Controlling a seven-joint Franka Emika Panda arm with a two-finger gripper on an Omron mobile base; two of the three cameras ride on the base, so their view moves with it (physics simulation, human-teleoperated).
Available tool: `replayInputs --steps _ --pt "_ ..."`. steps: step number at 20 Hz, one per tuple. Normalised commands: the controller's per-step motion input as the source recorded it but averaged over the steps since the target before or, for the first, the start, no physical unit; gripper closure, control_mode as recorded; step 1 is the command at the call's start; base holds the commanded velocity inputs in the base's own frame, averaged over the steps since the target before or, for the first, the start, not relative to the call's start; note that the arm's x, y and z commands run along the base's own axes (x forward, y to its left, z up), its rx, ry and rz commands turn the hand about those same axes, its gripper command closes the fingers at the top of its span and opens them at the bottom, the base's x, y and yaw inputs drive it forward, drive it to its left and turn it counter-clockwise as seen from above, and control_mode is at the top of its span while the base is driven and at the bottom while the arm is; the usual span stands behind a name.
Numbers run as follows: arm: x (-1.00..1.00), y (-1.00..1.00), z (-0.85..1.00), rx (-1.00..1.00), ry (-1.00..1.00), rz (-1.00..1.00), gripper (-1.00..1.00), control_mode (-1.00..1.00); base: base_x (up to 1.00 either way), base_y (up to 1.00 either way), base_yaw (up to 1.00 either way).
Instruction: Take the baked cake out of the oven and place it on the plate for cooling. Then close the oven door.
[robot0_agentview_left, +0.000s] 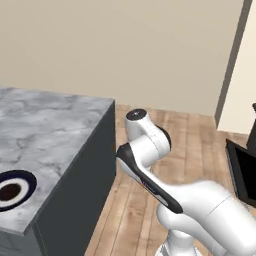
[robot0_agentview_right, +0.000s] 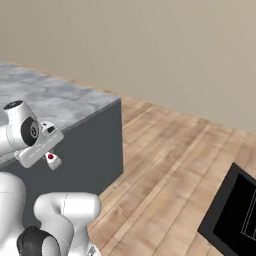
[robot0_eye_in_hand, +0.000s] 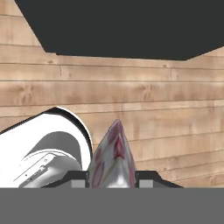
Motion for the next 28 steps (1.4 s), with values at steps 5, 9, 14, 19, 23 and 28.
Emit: replayInputs --steps 5,9,14,19,23,28 --pt "0.00 0.00 0.00 0.00 0.00 0.00 1.00 1.00 0.01 0.46 0.56" --pt "0.00 0.00 0.00 0.00 0.00 0.00 1.00 1.00 0.32 0.46 0.42" --pt "0.00 0.00 0.00 0.00 0.00 0.00 1.00 1.00 0.72 0.60 0.06" --pt "0.00 0.00 0.00 0.00 0.00 0.00 1.00 1.00 0.64 0.69 0.00" --pt "0.44 0.31 -0.03 0.01 0.13 0.03 1.00 -1.00 0.14 0.16 0.00" --pt "0.70 0.65 -0.16 0.04 0.15 0.08 1.00 -1.00 0.00 0.00 0.00"
